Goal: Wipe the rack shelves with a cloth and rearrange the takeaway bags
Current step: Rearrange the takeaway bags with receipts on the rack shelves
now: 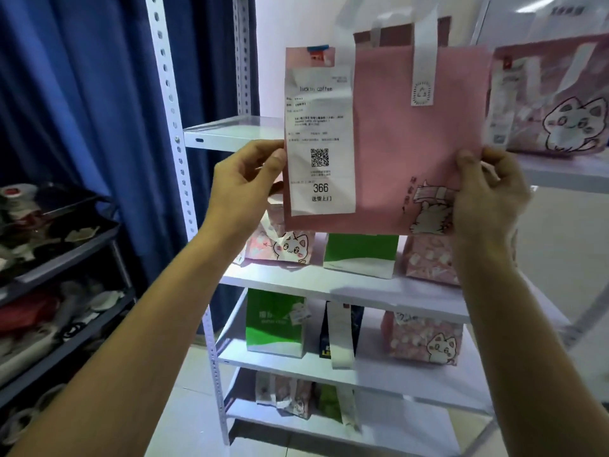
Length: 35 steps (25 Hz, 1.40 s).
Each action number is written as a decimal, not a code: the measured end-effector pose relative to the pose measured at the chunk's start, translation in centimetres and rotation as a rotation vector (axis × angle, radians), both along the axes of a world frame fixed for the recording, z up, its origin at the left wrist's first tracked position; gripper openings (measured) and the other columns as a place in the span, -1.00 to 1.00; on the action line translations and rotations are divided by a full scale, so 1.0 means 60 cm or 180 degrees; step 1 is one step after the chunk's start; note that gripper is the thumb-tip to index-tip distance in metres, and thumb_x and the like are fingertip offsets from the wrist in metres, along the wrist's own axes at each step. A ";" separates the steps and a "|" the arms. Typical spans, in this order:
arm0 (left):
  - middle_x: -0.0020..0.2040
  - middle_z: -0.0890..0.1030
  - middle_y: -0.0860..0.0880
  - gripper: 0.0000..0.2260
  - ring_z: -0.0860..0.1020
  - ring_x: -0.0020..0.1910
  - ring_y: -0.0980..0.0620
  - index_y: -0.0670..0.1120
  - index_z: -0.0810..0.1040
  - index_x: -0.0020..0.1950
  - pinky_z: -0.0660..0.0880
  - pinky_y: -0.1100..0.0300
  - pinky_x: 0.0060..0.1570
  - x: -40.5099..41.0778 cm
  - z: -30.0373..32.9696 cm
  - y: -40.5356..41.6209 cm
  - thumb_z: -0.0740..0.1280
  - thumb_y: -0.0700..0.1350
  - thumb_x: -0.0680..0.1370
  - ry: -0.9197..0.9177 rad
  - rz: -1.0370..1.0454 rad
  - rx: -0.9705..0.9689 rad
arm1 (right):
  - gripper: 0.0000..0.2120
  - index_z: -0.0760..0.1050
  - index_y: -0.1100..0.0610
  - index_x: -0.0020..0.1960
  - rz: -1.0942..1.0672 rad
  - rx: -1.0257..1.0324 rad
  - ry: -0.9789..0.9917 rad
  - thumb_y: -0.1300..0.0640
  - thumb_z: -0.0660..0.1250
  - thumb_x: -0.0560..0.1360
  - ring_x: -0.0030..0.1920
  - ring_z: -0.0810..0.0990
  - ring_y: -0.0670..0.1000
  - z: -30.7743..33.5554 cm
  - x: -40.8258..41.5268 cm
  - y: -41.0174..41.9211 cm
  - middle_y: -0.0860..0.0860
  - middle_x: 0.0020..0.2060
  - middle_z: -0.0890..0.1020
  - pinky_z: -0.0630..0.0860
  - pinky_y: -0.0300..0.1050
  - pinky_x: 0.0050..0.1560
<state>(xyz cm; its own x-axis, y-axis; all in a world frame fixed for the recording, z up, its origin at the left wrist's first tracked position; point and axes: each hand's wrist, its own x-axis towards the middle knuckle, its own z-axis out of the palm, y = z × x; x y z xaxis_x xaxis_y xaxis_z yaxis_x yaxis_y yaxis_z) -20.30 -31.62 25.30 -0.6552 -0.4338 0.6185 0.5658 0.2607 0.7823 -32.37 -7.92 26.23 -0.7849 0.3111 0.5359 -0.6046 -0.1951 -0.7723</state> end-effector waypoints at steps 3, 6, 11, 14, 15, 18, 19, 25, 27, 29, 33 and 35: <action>-0.05 0.74 0.07 -0.85 0.69 -0.05 0.13 0.00 0.66 0.07 0.62 0.24 -0.07 0.018 -0.008 -0.027 0.29 -0.16 0.65 -0.0101 0.0203 0.0043 | -0.91 0.61 -0.06 -0.14 0.0100 0.0033 -0.0056 0.10 0.41 0.52 -0.24 0.65 -0.19 -0.021 0.012 -0.038 -0.17 -0.26 0.70 0.61 -0.25 -0.16; -0.06 0.74 0.06 -0.82 0.69 -0.07 0.11 -0.03 0.68 0.08 0.63 0.15 0.00 0.039 -0.010 -0.053 0.27 -0.15 0.67 -0.0207 0.0341 0.0166 | -0.90 0.60 -0.06 -0.12 0.0236 0.0046 -0.0092 0.12 0.41 0.53 -0.18 0.67 -0.16 -0.032 0.026 -0.075 -0.17 -0.23 0.70 0.66 -0.16 -0.04; 0.05 0.74 -0.03 -0.69 0.70 0.04 -0.01 -0.12 0.70 0.08 0.62 0.15 0.01 0.075 -0.017 -0.099 0.21 0.01 0.68 -0.0255 0.0397 0.0358 | -0.96 0.61 0.02 -0.05 0.0494 0.0129 -0.0080 0.15 0.42 0.55 -0.18 0.68 -0.19 -0.063 0.045 -0.133 -0.21 -0.24 0.71 0.64 -0.24 -0.07; 0.00 0.75 -0.04 -0.77 0.71 0.03 -0.07 -0.10 0.70 0.01 0.65 0.03 0.05 0.095 -0.052 -0.120 0.31 -0.01 0.64 -0.0332 0.0746 0.0397 | -0.91 0.59 -0.04 -0.06 0.0686 0.0296 -0.0156 0.14 0.39 0.57 -0.19 0.66 -0.20 -0.098 0.056 -0.166 -0.25 -0.22 0.69 0.62 -0.29 -0.12; -0.02 0.75 -0.04 -0.82 0.71 0.02 -0.09 -0.07 0.70 -0.02 0.64 -0.01 0.07 0.101 -0.071 -0.126 0.33 -0.04 0.63 -0.0371 0.0890 0.0420 | -0.87 0.58 -0.09 -0.08 0.0757 0.0377 -0.0219 0.14 0.39 0.57 -0.20 0.65 -0.19 -0.112 0.060 -0.175 -0.25 -0.22 0.68 0.63 -0.27 -0.14; -0.04 0.75 -0.03 -0.87 0.71 0.01 -0.08 -0.03 0.69 -0.03 0.64 0.00 0.05 0.121 -0.138 -0.143 0.35 -0.10 0.62 -0.0530 0.1213 0.0629 | -0.85 0.58 -0.10 -0.12 0.1031 0.0546 -0.0496 0.13 0.39 0.57 -0.22 0.68 -0.12 -0.166 0.069 -0.202 -0.19 -0.21 0.69 0.66 -0.20 -0.21; -0.05 0.75 -0.02 -0.88 0.71 -0.01 -0.04 -0.03 0.69 -0.03 0.64 0.05 0.01 0.128 -0.162 -0.147 0.35 -0.11 0.63 -0.0608 0.1274 0.0717 | -0.87 0.59 -0.07 -0.12 0.1104 0.0600 -0.0592 0.14 0.39 0.57 -0.23 0.69 -0.08 -0.187 0.071 -0.210 -0.15 -0.21 0.70 0.66 -0.18 -0.24; -0.08 0.75 -0.04 -0.88 0.69 -0.08 -0.04 -0.04 0.68 0.00 0.63 0.03 -0.07 0.140 -0.283 -0.167 0.34 -0.11 0.63 -0.1004 0.1766 0.1344 | -0.85 0.64 -0.03 -0.12 0.1576 0.0876 -0.1216 0.19 0.38 0.56 -0.15 0.70 0.01 -0.299 0.055 -0.263 -0.06 -0.17 0.72 0.66 -0.13 -0.19; -0.15 0.74 0.01 -0.87 0.68 -0.16 0.02 -0.01 0.67 -0.04 0.63 0.11 -0.13 0.136 -0.306 -0.173 0.33 -0.12 0.63 -0.1008 0.2021 0.1570 | -0.84 0.65 -0.04 -0.12 0.1748 0.0923 -0.1355 0.16 0.36 0.57 -0.13 0.68 -0.06 -0.320 0.036 -0.285 -0.09 -0.18 0.72 0.63 -0.16 -0.14; -0.16 0.73 0.01 -0.88 0.66 -0.21 0.08 -0.02 0.66 -0.04 0.60 0.14 -0.13 0.132 -0.322 -0.182 0.33 -0.13 0.63 -0.1024 0.2297 0.1611 | -0.87 0.66 -0.01 -0.07 0.1775 0.0873 -0.1406 0.14 0.36 0.58 -0.03 0.68 -0.06 -0.329 -0.003 -0.308 -0.08 -0.12 0.73 0.61 -0.15 0.00; -0.09 0.73 -0.05 -0.90 0.67 -0.20 0.06 -0.07 0.65 -0.01 0.61 0.09 -0.06 0.130 -0.341 -0.200 0.34 -0.12 0.63 -0.1040 0.2487 0.1681 | -0.82 0.58 0.07 0.18 0.1361 0.0997 -0.1523 0.18 0.35 0.59 0.06 0.64 -0.05 -0.313 -0.129 -0.348 0.00 0.11 0.67 0.58 -0.16 0.12; -0.05 0.74 -0.09 -0.90 0.67 -0.12 -0.06 -0.07 0.65 0.01 0.58 -0.06 0.06 0.130 -0.352 -0.205 0.35 -0.10 0.62 -0.1111 0.2527 0.1745 | -0.70 0.47 0.13 0.33 0.1200 0.1017 -0.1624 0.18 0.32 0.61 0.04 0.61 -0.06 -0.310 -0.190 -0.366 0.02 0.19 0.62 0.54 -0.22 0.06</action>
<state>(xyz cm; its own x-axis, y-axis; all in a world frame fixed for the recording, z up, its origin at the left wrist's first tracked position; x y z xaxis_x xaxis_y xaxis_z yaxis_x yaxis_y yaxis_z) -12.51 -43.93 4.18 -0.1615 -0.9863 0.0344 0.1039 0.0177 0.9944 -43.76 -29.86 7.66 -0.9855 -0.1423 0.0925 -0.0881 -0.0367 -0.9954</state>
